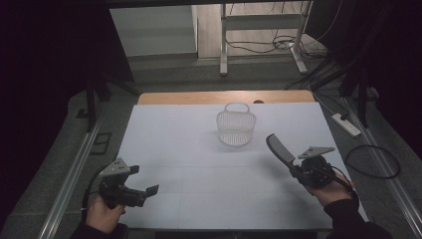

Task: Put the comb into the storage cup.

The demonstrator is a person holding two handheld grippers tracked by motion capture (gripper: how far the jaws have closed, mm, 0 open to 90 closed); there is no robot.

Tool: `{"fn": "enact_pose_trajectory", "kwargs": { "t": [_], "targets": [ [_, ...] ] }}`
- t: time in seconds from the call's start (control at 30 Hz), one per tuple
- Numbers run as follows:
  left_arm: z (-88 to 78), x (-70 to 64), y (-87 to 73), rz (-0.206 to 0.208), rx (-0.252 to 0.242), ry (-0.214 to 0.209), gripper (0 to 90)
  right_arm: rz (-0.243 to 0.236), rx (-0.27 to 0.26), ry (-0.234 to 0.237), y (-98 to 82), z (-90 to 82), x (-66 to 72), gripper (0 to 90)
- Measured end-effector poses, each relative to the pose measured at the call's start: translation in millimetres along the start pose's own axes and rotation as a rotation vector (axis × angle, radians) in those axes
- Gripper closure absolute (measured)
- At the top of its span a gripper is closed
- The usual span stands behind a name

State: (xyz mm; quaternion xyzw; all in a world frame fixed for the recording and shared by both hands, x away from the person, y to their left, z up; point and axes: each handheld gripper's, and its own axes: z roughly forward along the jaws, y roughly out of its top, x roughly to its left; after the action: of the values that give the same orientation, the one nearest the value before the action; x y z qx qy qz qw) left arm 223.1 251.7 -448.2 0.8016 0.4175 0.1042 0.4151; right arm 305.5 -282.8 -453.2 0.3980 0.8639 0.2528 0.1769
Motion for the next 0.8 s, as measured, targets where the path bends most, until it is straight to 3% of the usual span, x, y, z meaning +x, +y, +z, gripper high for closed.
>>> {"fn": "enact_pose_trajectory", "kwargs": {
  "t": [0.37, 0.67, 0.8],
  "targets": [
    [10.7, 4.8, 18.9, 0.006, -0.051, -0.063, 0.0, -0.003, -0.035, -0.006, -1.0, -7.7, 3.8, 72.4],
    [21.7, 7.8, 33.6, 0.031, -0.04, -0.095, 0.0, -0.023, -0.06, -0.008, -0.4, -12.6, 9.5, 72.4],
    [27.0, 7.4, 41.6, 0.022, -0.027, -0.102, 0.0, -0.046, -0.068, -0.021, -0.2, -14.4, 13.5, 72.4]
  ]
}}
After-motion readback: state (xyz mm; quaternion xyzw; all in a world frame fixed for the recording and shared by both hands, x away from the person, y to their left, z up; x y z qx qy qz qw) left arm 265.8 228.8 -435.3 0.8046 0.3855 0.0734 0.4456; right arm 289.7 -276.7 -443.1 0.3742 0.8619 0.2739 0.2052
